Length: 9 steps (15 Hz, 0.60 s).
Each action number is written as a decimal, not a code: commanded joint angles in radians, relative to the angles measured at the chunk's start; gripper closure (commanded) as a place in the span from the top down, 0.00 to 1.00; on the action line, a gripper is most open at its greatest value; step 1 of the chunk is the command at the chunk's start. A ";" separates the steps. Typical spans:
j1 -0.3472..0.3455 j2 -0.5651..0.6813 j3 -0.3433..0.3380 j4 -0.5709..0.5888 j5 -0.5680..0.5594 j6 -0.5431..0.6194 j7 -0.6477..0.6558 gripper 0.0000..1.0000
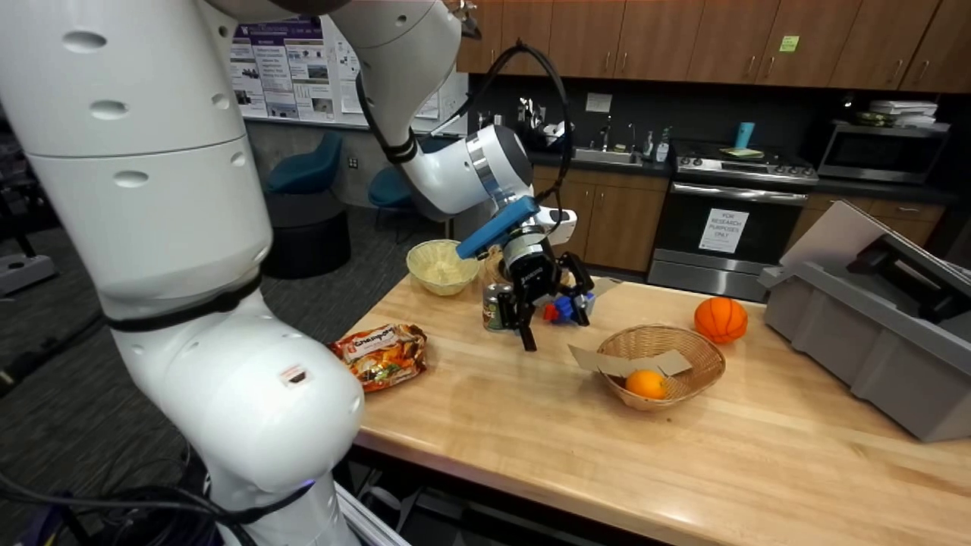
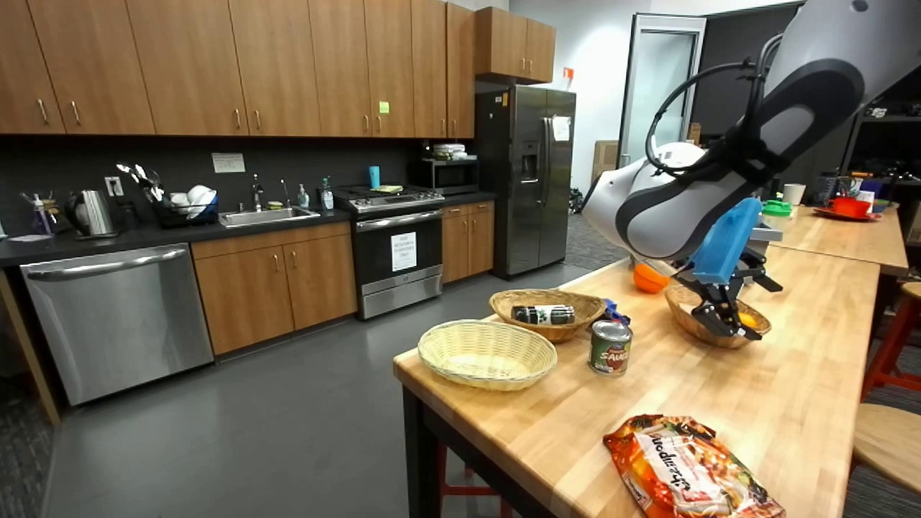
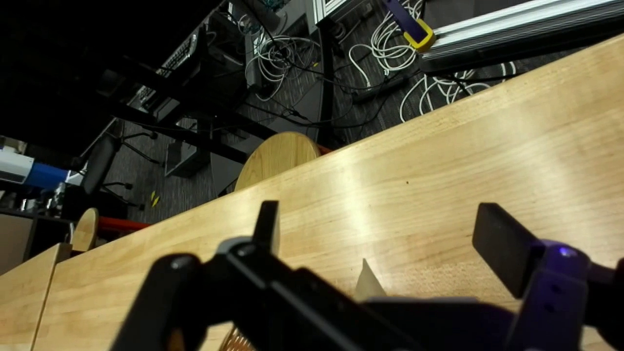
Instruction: Move the brown paper to the table
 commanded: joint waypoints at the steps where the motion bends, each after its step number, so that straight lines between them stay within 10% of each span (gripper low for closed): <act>1: 0.009 0.022 -0.003 0.029 0.011 -0.044 -0.005 1.00; 9: 0.012 0.016 -0.005 0.021 0.010 -0.029 -0.005 1.00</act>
